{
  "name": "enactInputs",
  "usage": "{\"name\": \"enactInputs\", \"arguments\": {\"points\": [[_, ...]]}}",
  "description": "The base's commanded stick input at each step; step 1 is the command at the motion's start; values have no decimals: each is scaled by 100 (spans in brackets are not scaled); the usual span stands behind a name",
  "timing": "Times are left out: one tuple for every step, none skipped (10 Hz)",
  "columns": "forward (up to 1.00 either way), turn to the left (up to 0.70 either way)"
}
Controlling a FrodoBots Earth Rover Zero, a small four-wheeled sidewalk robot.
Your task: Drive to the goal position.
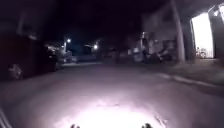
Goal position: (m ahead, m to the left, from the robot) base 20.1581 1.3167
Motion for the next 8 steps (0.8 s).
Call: {"name": "enactInputs", "arguments": {"points": [[70, 0], [70, 0], [70, 0], [70, 0], [70, 0], [70, 0], [70, 0], [70, 0]]}}
